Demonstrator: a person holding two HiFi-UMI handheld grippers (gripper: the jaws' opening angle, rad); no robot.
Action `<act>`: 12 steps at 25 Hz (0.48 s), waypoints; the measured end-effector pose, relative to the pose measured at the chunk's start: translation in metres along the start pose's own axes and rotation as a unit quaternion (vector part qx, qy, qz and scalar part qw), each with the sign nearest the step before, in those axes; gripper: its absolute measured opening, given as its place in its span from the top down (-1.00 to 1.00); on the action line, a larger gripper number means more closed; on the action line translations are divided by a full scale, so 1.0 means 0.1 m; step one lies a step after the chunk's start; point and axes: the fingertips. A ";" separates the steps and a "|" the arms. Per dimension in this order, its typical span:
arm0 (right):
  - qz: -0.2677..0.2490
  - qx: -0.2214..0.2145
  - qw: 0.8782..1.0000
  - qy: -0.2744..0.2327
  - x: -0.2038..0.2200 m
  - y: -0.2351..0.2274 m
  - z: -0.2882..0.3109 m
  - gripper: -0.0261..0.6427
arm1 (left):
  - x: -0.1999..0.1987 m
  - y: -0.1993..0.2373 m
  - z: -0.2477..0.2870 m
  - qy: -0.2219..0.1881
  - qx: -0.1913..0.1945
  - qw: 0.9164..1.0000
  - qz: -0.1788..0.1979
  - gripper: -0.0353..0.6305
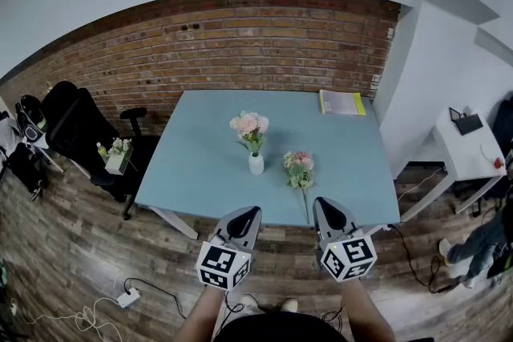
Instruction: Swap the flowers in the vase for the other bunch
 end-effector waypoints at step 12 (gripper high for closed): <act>0.004 -0.014 1.000 0.011 0.12 -0.24 -0.05 0.90 | 0.05 -0.14 0.13 0.000 -0.026 1.000 -0.007 0.88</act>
Point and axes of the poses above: the fingertips, and each gripper's own axes: z forward along the fingers, y to its left, x out of its underside, and after that the axes turned 11 degrees about x, right-handed
